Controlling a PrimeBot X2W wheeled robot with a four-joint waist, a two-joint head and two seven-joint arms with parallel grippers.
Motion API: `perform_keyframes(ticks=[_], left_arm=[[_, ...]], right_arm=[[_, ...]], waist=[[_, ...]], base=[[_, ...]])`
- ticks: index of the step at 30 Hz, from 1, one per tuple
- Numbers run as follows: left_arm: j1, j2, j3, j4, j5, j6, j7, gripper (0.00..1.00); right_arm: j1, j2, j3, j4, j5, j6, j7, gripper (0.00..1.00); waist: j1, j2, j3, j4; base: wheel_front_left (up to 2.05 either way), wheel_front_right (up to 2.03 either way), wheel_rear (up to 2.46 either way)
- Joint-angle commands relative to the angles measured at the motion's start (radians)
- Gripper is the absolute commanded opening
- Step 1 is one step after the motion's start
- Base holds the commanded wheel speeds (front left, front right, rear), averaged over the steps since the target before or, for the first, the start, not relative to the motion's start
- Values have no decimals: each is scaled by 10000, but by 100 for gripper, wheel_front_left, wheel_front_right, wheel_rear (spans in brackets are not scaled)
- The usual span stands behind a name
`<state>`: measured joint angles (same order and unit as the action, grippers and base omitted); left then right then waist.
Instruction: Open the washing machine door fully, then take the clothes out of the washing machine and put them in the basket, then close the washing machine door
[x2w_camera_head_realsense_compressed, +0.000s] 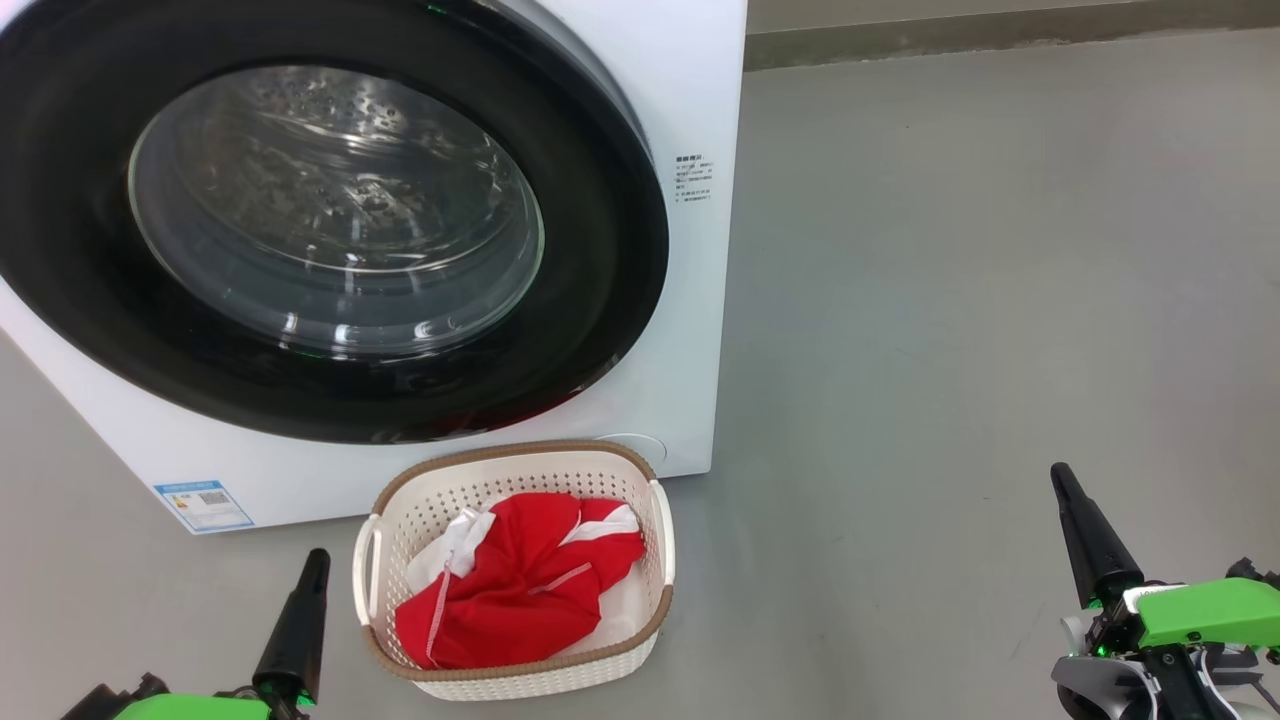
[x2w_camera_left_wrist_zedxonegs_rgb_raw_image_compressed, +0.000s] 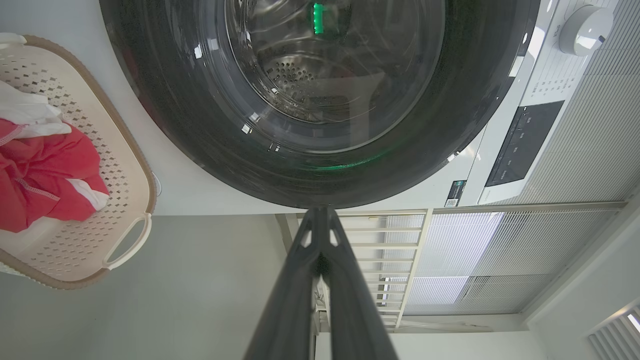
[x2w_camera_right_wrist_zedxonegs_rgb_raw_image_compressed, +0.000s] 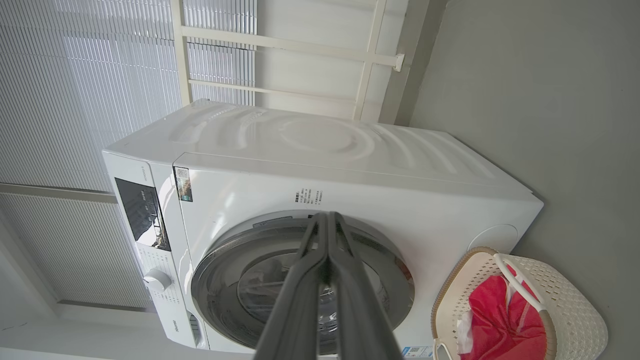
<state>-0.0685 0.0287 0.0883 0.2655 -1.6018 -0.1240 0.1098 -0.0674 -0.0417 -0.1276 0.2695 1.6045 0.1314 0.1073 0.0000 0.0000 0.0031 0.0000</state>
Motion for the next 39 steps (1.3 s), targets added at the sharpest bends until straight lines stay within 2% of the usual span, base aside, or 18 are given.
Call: perform_keyframes(ticks=[1, 39], left_arm=[[-395, 215, 253, -203, -70, -67, 33, 0], [-395, 215, 253, -203, -70, -67, 33, 0]], right_arm=[[-406, -85, 129, -247, 34, -7, 67, 0], [-405, -85, 134, -247, 38, -7, 63, 0]], waist=[[0, 0, 0, 0], [0, 0, 0, 0]], base=[[0, 0, 0], [0, 0, 0]])
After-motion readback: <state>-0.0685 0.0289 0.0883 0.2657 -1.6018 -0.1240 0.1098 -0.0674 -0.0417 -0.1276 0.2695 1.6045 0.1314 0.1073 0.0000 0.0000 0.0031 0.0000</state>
